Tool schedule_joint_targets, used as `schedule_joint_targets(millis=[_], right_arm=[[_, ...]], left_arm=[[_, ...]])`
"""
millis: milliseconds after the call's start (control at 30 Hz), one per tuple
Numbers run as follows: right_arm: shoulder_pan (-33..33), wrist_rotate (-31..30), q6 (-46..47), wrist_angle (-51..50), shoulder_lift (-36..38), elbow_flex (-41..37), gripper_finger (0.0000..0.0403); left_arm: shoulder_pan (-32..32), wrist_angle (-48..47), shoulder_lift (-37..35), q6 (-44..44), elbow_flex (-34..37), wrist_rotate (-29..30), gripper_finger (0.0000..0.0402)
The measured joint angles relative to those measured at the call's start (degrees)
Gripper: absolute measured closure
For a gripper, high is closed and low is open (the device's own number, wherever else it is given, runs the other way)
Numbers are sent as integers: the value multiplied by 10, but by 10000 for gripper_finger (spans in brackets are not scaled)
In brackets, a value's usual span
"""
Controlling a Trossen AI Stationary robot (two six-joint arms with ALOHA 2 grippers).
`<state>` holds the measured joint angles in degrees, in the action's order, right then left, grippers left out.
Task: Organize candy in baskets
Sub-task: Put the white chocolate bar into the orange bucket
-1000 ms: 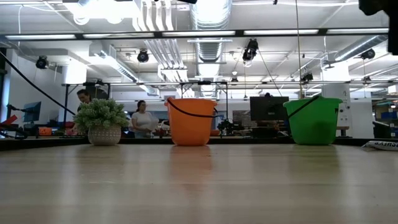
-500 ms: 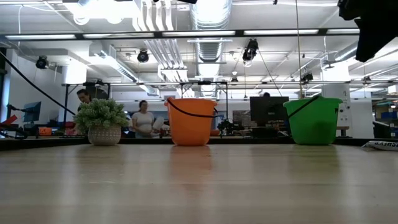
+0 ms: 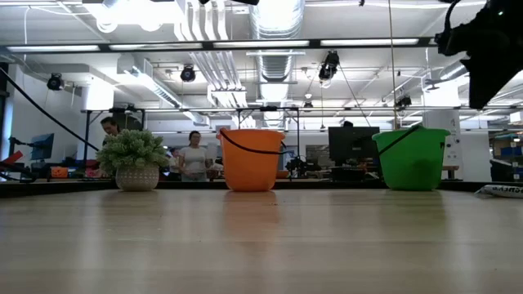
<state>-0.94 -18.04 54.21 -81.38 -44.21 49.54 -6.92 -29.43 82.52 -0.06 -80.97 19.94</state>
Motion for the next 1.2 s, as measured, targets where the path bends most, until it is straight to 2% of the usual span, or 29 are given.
schedule_joint_targets(millis=[100,300,500,700,867,1200], right_arm=[[25,18,-42,41,0,-18,335],[90,59,-103,60,0,-48,335],[141,132,-177,108,-2,-68,335],[180,199,-212,148,-3,-112,335],[201,205,-217,161,-9,-153,335],[205,211,-218,189,-36,-158,335]], left_arm=[[0,0,0,-5,0,0,239],[0,0,0,-12,0,0,239],[0,0,0,-24,0,0,239],[0,0,0,-35,0,0,239],[0,0,0,-37,0,0,239],[0,0,0,-51,0,0,239]])
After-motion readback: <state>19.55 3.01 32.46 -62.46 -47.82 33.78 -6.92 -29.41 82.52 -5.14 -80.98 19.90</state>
